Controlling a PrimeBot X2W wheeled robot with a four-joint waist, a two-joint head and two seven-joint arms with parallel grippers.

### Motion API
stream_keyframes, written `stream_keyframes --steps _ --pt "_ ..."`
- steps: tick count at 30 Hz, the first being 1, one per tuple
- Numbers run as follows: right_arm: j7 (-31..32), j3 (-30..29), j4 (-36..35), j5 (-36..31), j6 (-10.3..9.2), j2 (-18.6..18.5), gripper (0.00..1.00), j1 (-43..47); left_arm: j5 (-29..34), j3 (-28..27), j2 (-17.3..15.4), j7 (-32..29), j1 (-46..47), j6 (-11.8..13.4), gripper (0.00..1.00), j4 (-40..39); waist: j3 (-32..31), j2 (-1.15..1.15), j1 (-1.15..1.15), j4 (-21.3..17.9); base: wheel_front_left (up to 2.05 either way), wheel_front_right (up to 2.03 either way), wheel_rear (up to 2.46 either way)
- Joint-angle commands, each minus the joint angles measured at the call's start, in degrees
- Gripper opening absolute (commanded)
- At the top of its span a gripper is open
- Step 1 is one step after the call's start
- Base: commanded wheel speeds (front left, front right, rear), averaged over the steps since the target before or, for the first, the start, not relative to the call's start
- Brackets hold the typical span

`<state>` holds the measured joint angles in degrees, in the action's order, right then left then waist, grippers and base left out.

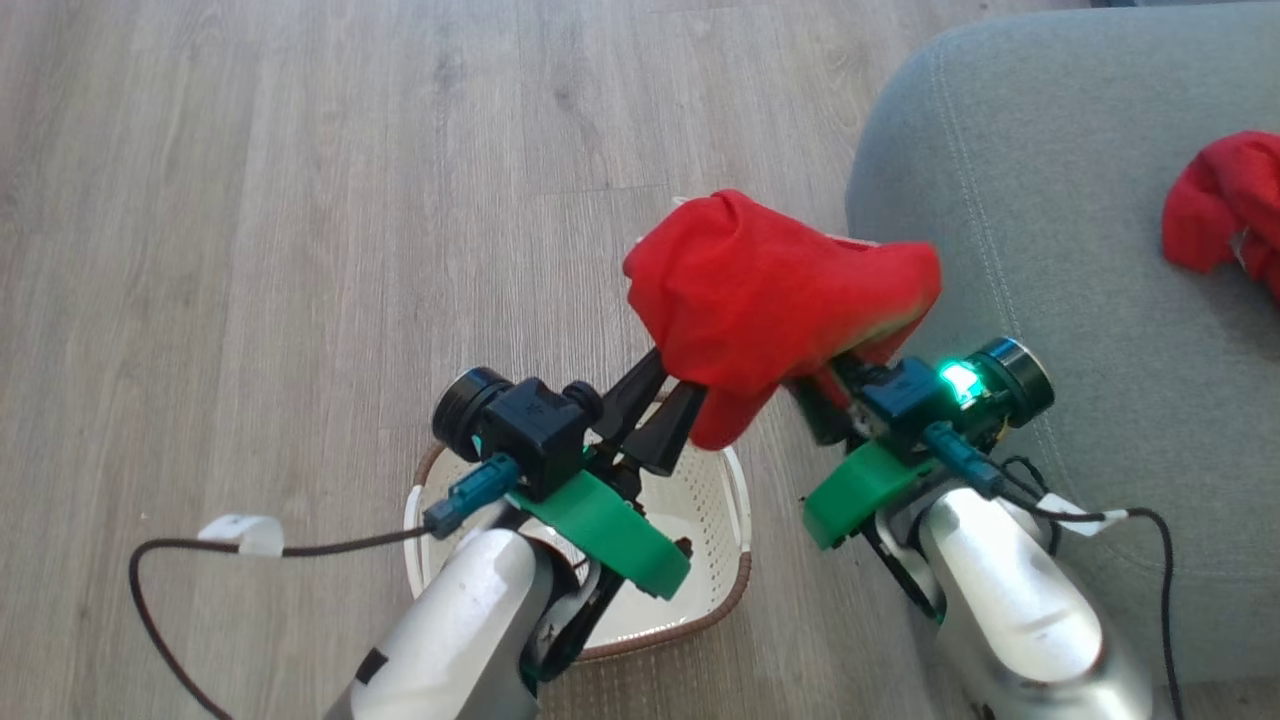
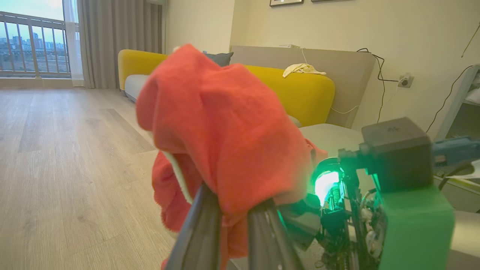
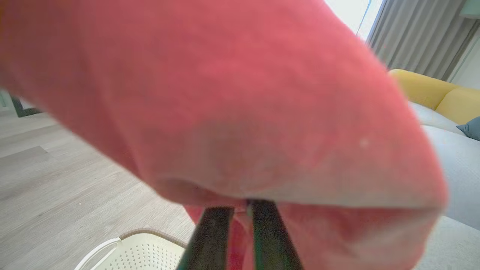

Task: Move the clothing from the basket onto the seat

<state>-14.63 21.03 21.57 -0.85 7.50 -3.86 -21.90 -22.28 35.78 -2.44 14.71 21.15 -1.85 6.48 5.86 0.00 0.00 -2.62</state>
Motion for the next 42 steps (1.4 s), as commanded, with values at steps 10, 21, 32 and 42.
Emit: stream_keyframes --steps 10,21,32,42 --pt "-0.37 -1.96 -2.88 5.76 -0.01 0.98 0.0 -0.26 0.66 -5.41 -0.43 0.29 3.26 0.17 0.0 -0.75 0.5 0.0 0.0 -0.08 0.0 0.0 0.0" --pt "-0.37 -6.79 -9.61 12.39 -0.01 0.98 0.0 0.53 2.64 -9.18 -0.43 0.29 2.01 -1.13 0.0 1.57 1.21 0.0 0.0 -0.94 0.0 0.0 0.0" --pt "-0.37 -8.51 -16.44 16.5 -0.01 0.98 0.0 0.72 3.77 -6.68 -0.43 0.29 1.42 -3.71 0.0 2.01 1.58 0.0 0.0 -0.34 0.0 0.0 0.0" --pt "-0.37 -7.64 -21.46 19.84 -0.01 0.98 0.0 1.46 4.76 -5.93 -0.43 0.29 0.99 -4.56 0.85 1.93 1.99 0.0 0.0 -0.24 0.0 0.0 0.0"
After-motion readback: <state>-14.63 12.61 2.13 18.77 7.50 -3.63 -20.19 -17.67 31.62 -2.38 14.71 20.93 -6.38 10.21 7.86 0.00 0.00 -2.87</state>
